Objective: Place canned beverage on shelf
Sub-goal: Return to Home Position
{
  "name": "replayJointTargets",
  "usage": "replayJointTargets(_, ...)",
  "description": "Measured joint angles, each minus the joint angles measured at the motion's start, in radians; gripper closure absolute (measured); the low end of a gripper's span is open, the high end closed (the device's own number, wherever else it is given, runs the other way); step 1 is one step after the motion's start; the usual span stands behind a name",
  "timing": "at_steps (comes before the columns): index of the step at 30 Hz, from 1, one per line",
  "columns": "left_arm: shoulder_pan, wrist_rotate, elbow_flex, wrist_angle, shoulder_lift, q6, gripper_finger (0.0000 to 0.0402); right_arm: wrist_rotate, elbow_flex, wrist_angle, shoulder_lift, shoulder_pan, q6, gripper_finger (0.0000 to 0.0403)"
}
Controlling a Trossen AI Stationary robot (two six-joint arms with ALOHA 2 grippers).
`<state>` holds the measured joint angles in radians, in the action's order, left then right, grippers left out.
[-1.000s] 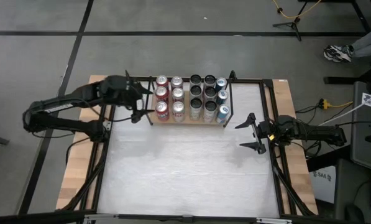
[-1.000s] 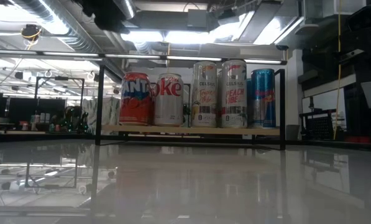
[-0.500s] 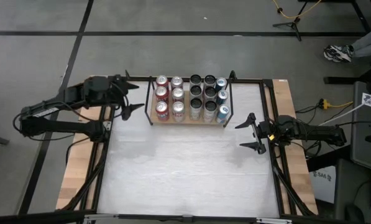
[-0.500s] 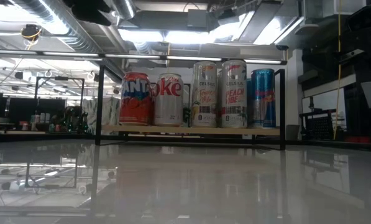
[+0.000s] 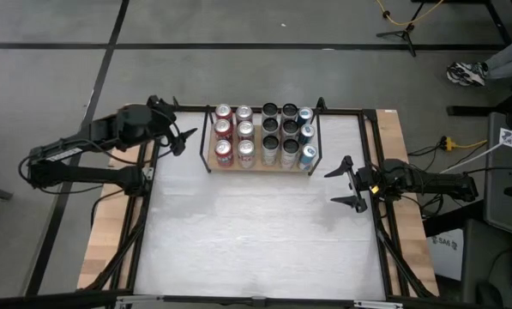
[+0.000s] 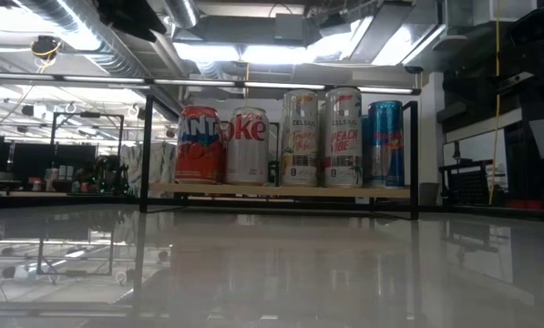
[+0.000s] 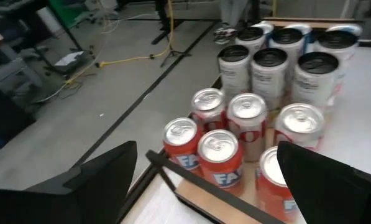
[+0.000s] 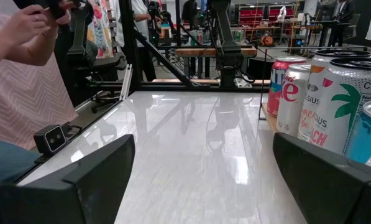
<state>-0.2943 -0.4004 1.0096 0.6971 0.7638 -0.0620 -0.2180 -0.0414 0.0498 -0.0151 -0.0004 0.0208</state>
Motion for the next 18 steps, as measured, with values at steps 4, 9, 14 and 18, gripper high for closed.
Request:
replayJointTargets(4,0.000,-0.022,0.000,-0.004,0.011,0.000,0.0021,0.000,0.000,0.000,0.000,0.000,0.000,0.0024)
replayJointTargets(9,0.000,-0.054,0.000,-0.004,0.040,0.001,0.0021,0.000,0.000,0.000,0.000,0.000,0.000,0.0024)
replayJointTargets(14,-0.007,-0.055,0.000,-0.003,0.055,-0.015,0.0026,0.000,0.000,0.000,0.000,0.000,0.000,0.0024)
replayJointTargets(18,-0.006,-0.023,0.000,0.003,0.040,-0.025,0.0051,0.000,0.000,0.000,0.000,0.000,0.000,0.0024)
